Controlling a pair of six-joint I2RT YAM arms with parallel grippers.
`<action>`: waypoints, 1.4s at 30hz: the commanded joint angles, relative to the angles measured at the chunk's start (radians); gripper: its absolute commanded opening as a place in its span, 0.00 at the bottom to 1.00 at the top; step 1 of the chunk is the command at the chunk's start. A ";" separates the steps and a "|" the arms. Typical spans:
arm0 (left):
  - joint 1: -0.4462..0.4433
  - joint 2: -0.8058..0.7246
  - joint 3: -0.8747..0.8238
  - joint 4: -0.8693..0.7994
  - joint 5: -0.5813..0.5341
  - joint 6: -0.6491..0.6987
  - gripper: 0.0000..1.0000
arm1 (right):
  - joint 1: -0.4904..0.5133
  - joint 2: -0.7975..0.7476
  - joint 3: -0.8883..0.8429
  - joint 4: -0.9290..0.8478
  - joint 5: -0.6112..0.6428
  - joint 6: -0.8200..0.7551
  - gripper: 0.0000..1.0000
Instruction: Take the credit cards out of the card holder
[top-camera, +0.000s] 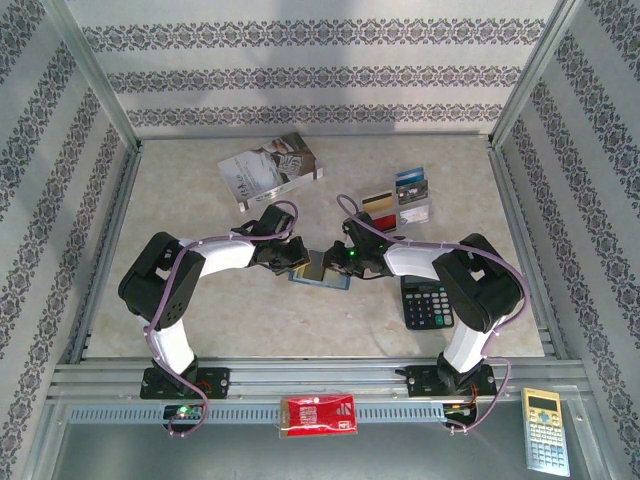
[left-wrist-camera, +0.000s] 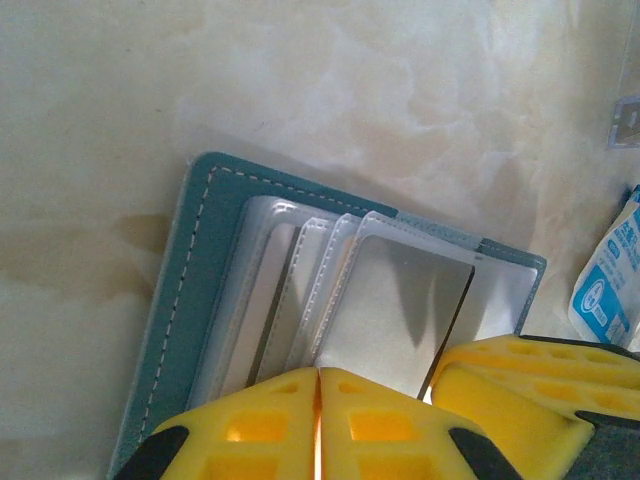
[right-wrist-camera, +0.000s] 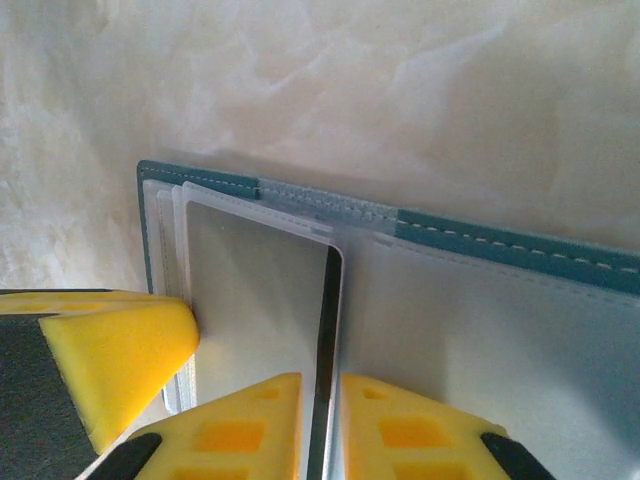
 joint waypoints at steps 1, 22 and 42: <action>0.006 -0.009 -0.032 -0.098 -0.026 -0.012 0.09 | 0.011 0.014 0.002 -0.002 0.003 -0.013 0.18; 0.015 -0.010 -0.073 -0.057 -0.002 -0.040 0.10 | 0.006 0.041 -0.024 0.104 -0.064 0.016 0.09; 0.032 -0.098 -0.022 -0.086 0.033 0.022 0.20 | -0.025 -0.019 -0.052 0.087 -0.064 -0.029 0.06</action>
